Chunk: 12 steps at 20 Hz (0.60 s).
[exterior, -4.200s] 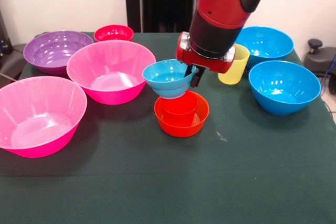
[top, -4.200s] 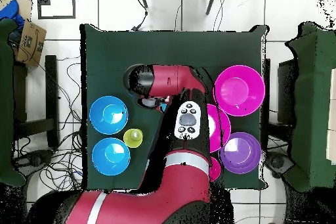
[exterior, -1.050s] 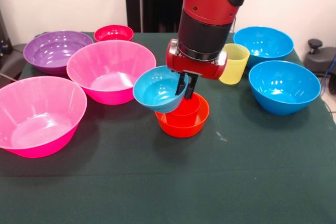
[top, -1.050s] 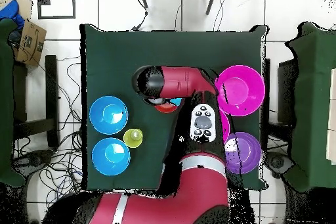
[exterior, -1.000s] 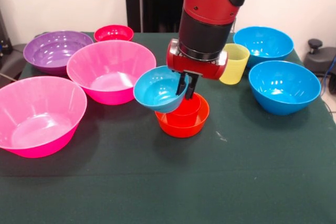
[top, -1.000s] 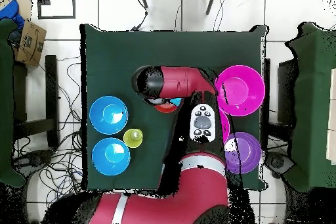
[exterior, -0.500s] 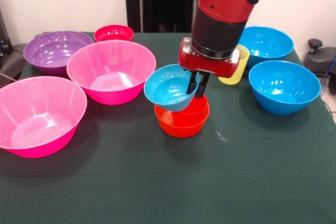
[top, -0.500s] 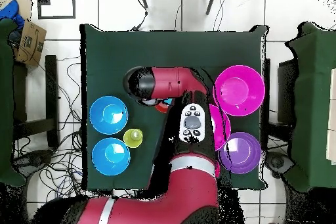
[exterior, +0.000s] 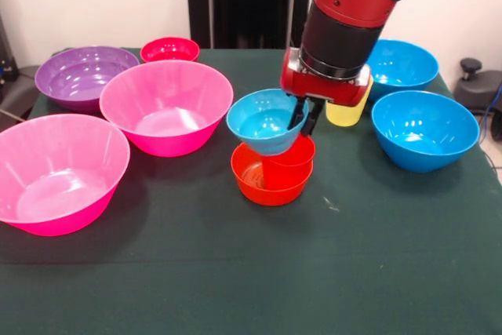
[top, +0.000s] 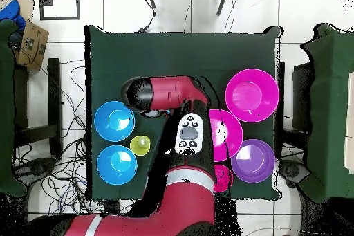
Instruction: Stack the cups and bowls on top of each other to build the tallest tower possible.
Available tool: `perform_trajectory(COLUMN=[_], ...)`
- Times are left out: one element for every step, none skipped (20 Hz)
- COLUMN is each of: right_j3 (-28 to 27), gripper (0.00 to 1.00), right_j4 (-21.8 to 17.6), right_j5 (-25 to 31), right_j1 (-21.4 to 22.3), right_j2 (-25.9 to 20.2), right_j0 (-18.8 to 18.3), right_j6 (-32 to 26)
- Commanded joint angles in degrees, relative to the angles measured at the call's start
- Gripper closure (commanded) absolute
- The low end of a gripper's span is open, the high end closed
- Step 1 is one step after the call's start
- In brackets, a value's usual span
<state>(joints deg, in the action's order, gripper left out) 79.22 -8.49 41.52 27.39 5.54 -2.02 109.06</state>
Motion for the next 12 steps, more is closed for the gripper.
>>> perform_trajectory(right_j3=[6.2,6.4,6.5,6.9,7.5,8.0,9.1,9.3,8.9,8.6,8.0,7.9], gripper=[1.0,1.0,1.0,1.0,1.0,1.0,1.0,1.0,1.0,1.0,1.0,1.0], right_j4=[-2.9,-2.8,-2.9,-2.7,-2.3,-2.2,-1.7,-1.5,-1.3,-1.3,-1.4,-1.4], right_j5=[-3.5,-3.5,-3.6,-3.6,-4.1,-5.1,-8.3,-9.0,-8.9,-8.6,-8.2,-8.2], right_j1=[-2.9,-2.6,-2.1,-1.7,-1.1,-0.7,-0.4,-0.3,-0.3,-0.3,-0.5,-0.5], right_j2=[-2.8,-2.7,-2.2,-2.2,-2.3,-2.3,-2.9,-3.1,-3.1,-2.9,-2.5,-2.4], right_j0=[1.5,1.6,1.8,1.8,1.8,1.7,1.4,1.3,1.5,1.8,2.3,2.4], right_j6=[3.9,3.8,4.0,4.0,4.3,4.6,5.6,5.7,5.9,6.0,6.2,6.4])
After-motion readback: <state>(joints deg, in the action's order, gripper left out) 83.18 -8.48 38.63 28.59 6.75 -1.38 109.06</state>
